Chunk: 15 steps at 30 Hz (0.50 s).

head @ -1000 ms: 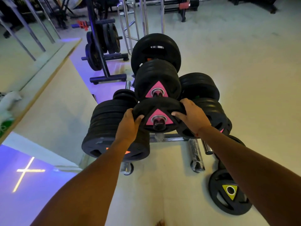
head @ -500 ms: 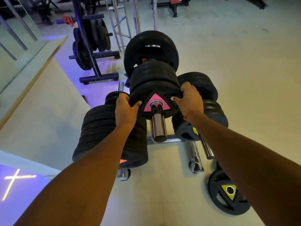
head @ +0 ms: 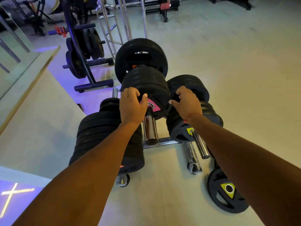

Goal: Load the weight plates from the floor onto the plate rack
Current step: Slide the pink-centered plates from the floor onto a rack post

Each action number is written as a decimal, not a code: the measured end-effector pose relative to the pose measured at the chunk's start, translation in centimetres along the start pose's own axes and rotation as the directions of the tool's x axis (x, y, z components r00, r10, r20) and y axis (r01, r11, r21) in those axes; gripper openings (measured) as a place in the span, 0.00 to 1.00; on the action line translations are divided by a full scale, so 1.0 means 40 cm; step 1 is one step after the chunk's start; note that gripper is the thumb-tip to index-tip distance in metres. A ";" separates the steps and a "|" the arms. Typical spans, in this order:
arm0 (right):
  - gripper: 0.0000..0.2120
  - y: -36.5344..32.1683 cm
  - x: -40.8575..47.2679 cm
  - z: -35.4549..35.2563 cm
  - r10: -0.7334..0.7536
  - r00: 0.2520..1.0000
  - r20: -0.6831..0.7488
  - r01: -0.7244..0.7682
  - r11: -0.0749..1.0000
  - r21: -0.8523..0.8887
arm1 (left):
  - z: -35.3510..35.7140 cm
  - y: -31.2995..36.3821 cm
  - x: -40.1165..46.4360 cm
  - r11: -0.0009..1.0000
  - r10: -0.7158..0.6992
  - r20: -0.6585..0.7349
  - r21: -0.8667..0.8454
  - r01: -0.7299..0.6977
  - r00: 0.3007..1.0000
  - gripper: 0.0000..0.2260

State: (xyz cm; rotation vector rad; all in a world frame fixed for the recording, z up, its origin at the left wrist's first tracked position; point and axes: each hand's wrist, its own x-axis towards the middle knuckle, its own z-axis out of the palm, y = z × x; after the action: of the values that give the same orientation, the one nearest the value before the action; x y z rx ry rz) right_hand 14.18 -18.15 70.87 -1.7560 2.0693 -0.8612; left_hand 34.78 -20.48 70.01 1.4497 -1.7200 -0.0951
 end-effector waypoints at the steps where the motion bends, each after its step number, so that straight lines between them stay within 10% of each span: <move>1: 0.20 0.024 -0.009 -0.026 0.007 1.000 0.004 -0.007 1.000 -0.001 | 0.012 0.039 0.004 0.999 0.040 0.015 -0.021 -0.040 0.999 0.10; 15: 0.19 0.682 -0.348 -0.548 0.343 0.939 0.036 -0.343 0.939 -0.016 | 0.402 0.728 -0.296 0.973 0.228 0.500 -0.155 -0.172 0.836 0.08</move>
State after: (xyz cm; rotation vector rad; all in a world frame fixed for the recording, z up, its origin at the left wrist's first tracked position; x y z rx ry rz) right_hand -17.00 2.89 69.15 -1.3414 2.2628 -0.7077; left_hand 1.60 -8.45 69.54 1.2212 -2.2547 -0.4939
